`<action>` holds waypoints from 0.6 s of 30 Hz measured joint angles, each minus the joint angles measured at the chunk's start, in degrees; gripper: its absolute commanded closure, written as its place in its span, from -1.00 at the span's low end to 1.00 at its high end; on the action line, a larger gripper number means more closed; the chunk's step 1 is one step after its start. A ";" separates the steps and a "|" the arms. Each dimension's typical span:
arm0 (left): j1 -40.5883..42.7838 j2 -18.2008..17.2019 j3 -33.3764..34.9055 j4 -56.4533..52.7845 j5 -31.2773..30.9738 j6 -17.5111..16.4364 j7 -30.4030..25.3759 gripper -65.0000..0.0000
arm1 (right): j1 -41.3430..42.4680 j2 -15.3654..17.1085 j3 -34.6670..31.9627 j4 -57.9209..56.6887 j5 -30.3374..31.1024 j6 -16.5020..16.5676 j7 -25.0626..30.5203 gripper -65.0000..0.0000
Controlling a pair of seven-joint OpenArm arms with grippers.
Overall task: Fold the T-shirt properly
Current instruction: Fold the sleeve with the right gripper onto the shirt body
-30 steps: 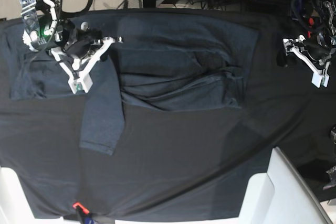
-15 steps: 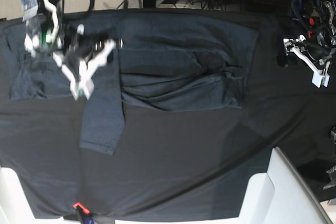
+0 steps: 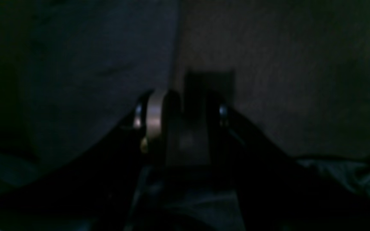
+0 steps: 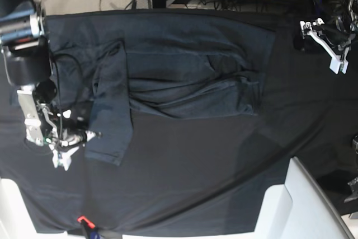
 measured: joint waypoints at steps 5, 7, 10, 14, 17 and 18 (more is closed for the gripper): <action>1.73 0.20 -0.04 -0.20 0.11 -5.22 -2.36 -0.78 | 0.72 -0.81 0.00 -2.14 -0.04 4.50 0.76 0.41; 1.66 0.24 -0.04 -0.33 0.15 -5.27 -2.38 -0.78 | 0.74 -1.79 0.00 -2.38 -0.04 4.46 0.79 0.41; 1.36 0.11 -0.04 -0.24 -0.26 -5.27 -2.58 -0.78 | 0.66 -2.73 0.00 -2.40 0.33 4.61 0.98 0.40; 1.29 0.17 -0.04 -0.13 -0.26 -5.27 -2.56 -0.78 | 0.92 -2.19 0.00 -4.28 0.22 4.61 5.29 0.41; 1.20 0.17 -0.02 -0.17 -0.31 -5.27 -2.62 -0.78 | 1.42 -1.99 0.02 -7.74 0.79 5.49 8.28 0.42; 1.22 0.09 -0.04 -0.26 -0.28 -5.27 -2.60 -0.78 | 1.75 -1.99 0.02 -8.61 0.81 5.49 9.14 0.42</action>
